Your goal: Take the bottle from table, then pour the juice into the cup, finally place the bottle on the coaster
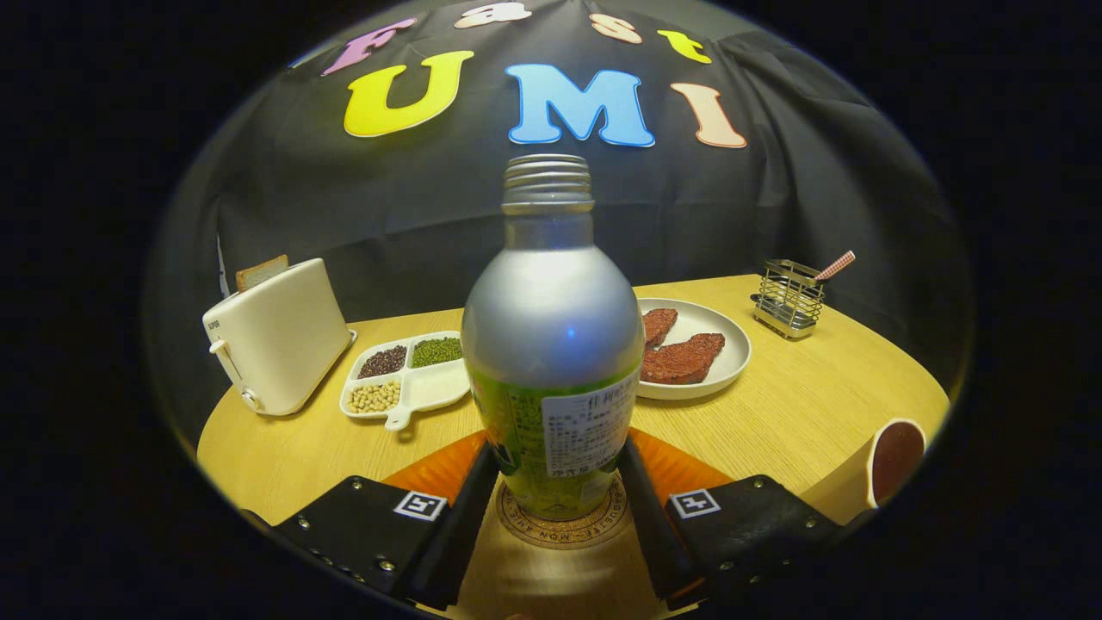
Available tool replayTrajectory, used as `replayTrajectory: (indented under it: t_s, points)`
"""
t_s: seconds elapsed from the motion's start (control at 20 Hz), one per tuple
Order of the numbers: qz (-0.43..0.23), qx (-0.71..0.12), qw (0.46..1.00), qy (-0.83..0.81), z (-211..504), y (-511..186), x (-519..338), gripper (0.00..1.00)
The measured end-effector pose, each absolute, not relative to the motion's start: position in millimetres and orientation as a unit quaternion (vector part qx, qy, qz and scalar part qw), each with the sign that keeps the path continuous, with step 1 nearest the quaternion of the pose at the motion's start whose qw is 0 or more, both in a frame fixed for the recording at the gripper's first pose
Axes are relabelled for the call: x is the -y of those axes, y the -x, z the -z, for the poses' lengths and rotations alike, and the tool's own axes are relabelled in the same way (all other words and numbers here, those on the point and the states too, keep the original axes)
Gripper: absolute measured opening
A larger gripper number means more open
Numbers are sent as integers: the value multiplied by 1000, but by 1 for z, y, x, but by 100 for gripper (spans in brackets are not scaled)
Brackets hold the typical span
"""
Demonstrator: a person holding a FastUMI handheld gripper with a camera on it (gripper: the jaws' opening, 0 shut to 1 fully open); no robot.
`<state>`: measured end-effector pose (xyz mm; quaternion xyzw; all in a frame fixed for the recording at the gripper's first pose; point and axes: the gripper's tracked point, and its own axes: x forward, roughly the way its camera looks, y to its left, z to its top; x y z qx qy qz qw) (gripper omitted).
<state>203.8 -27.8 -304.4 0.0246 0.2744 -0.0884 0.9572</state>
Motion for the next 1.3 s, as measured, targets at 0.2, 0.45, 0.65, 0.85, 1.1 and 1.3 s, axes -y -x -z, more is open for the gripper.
replayTrajectory:
  t_s: [0.2, 0.45, 0.65, 0.85, 1.1, 1.3]
  points:
    - [81, -274, 958, -14, 298, -195, 26, 99]
    - [65, -259, 963, -21, 267, -175, 23, 99]
    - [64, -217, 974, -31, 214, -150, 29, 99]
    - [53, -169, 984, -33, 153, -123, 26, 99]
    - [33, -121, 992, -12, 92, -87, 21, 99]
    - [22, -93, 995, 6, 52, -56, 13, 99]
